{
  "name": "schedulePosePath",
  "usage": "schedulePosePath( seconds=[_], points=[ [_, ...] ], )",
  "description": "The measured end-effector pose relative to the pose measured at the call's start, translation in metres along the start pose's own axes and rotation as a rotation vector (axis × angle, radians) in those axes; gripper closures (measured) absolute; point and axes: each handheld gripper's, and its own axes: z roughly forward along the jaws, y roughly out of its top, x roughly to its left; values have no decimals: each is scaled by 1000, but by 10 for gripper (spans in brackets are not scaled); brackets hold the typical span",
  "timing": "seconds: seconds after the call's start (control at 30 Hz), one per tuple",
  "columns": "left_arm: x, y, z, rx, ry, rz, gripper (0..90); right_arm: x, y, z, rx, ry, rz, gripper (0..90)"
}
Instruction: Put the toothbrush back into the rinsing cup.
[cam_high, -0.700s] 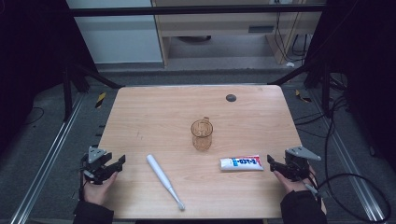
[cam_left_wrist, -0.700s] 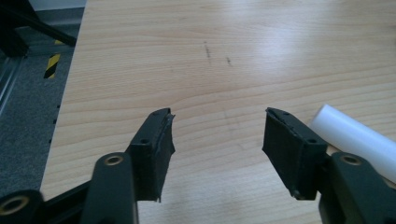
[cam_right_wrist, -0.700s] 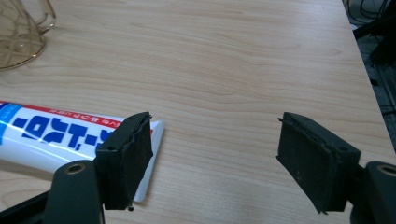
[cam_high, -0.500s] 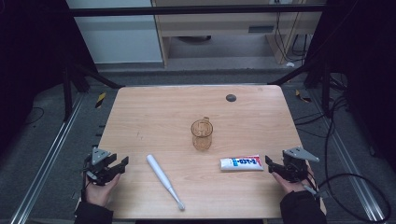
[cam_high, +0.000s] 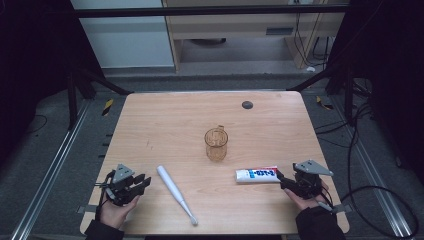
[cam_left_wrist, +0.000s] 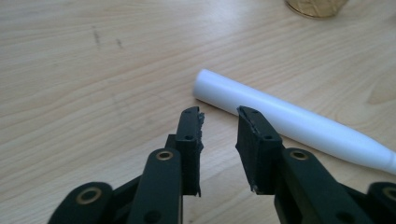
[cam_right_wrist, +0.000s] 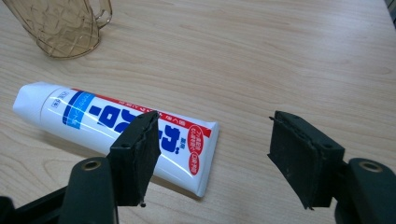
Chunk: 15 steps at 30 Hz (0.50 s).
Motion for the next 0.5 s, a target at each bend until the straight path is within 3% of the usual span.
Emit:
schedulePosePath(
  seconds=[0.27,0.5],
  points=[
    [-21,-3,8,73,-100,32,835,0,-1,0,4,9,4,347],
    [-38,-6,15,124,-166,79,889,0,-1,1,5,7,-1,348]
  ],
)
